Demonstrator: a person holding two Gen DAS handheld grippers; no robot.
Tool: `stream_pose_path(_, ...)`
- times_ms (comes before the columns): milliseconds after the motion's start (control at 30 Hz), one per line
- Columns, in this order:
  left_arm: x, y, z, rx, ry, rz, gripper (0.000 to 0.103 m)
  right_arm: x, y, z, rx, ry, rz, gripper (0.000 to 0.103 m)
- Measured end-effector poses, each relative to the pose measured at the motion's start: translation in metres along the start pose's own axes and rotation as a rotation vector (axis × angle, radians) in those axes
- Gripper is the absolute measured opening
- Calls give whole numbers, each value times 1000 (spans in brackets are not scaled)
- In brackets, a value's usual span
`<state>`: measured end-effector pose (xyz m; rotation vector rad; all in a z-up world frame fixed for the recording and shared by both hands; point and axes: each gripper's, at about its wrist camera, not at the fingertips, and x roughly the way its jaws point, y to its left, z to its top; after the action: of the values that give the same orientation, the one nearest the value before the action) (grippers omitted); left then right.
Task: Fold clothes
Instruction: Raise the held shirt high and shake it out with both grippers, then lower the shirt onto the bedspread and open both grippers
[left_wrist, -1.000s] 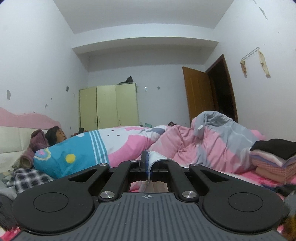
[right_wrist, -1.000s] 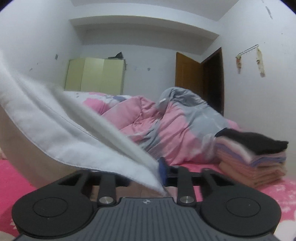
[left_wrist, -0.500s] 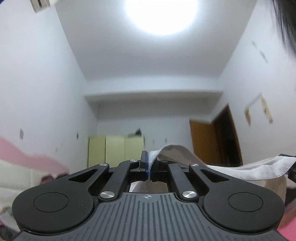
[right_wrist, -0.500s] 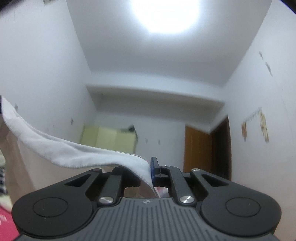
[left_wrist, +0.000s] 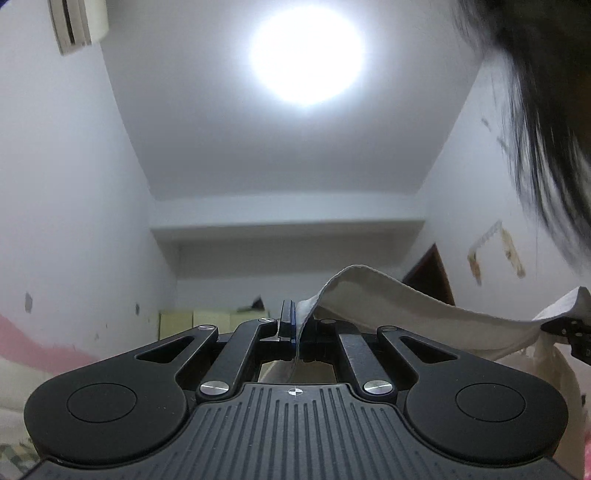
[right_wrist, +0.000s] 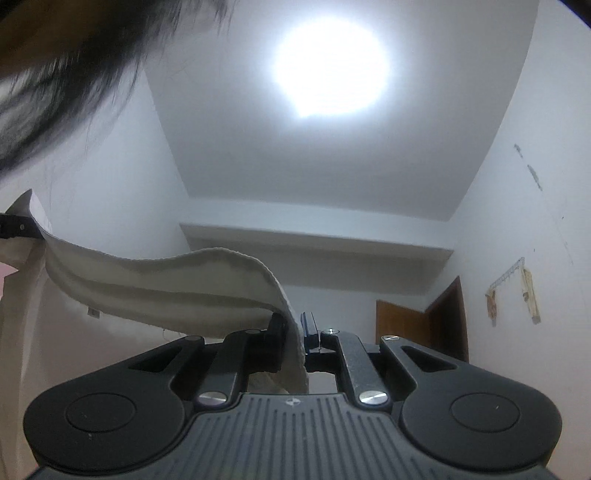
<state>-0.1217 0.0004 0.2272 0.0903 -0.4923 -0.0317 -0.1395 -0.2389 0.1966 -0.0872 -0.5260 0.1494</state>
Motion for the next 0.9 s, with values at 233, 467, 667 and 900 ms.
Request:
stream_pose_path(233,52,-6,-93,15,293,2,1,33,15,-73,-33,247,12,9)
stream_pose_path(467,109,7,-218,-58,652,2,1,93,29,-203,-72,568,41,4)
stream_pose_path(667,158,21,-281,-57,757,18,1,159,24,-280,1,699,62,4)
stream_pose_path(900,266,8,-375,56,845,38,1,281,11,-371,47,842,91,3)
